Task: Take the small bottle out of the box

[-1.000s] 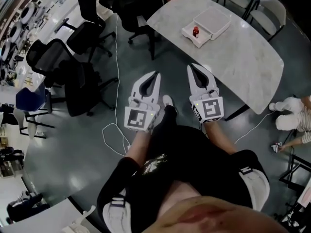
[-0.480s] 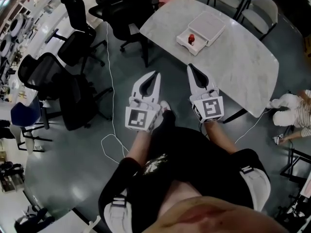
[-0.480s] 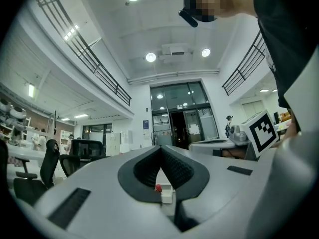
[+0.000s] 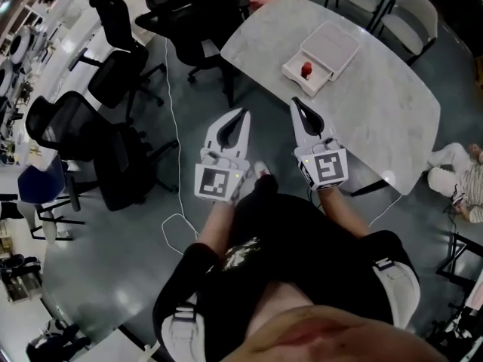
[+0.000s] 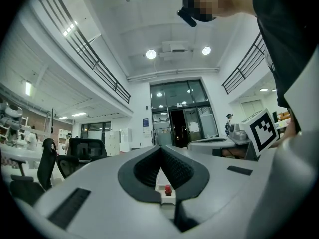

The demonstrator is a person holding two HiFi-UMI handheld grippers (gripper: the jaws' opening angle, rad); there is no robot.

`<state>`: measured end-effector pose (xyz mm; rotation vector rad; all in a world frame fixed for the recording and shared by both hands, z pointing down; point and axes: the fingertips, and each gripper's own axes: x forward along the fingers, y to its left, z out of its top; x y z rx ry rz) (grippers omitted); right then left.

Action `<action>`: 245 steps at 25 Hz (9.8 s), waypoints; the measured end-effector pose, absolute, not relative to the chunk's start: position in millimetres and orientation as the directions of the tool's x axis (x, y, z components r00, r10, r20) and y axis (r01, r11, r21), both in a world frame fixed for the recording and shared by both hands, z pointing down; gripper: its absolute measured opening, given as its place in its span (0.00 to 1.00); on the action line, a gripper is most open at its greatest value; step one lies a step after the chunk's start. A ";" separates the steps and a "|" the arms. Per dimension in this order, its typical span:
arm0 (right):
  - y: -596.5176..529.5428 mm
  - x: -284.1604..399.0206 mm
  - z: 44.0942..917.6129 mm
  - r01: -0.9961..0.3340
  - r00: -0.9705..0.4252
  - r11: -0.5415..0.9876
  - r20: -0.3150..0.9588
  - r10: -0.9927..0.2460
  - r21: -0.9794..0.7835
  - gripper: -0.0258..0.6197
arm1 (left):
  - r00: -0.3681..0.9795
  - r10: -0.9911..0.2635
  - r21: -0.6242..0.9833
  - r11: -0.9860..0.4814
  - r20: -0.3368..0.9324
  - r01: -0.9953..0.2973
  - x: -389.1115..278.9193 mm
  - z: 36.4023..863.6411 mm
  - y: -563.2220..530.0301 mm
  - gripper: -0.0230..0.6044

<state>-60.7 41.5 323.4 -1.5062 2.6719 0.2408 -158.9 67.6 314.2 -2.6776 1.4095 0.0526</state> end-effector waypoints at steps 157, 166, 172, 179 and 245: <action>-280.8 133.6 576.8 -0.989 0.099 -0.052 0.367 -0.925 0.137 0.03 | 0.903 0.132 0.000 -0.989 0.409 0.145 102.5 579.4 -322.7 0.28; -277.5 140.2 555.7 -0.990 0.047 -0.003 0.301 -0.953 0.142 0.03 | 0.920 0.026 -0.030 -0.999 0.391 0.041 102.6 551.0 -330.4 0.28; -279.0 140.0 543.0 -0.998 0.033 -0.017 0.300 -0.953 0.055 0.03 | 0.930 0.030 -0.054 -0.997 0.365 0.053 96.2 532.7 -335.2 0.28; -284.6 137.7 511.5 -0.996 -0.019 0.038 0.246 -0.969 0.076 0.03 | 0.936 0.038 -0.058 -0.996 0.349 0.062 93.7 496.9 -331.4 0.28; -306.2 186.2 398.2 -0.991 0.039 -0.030 0.064 -0.997 0.132 0.03 | 0.984 0.065 -0.047 -0.996 0.167 0.074 128.8 375.0 -330.7 0.28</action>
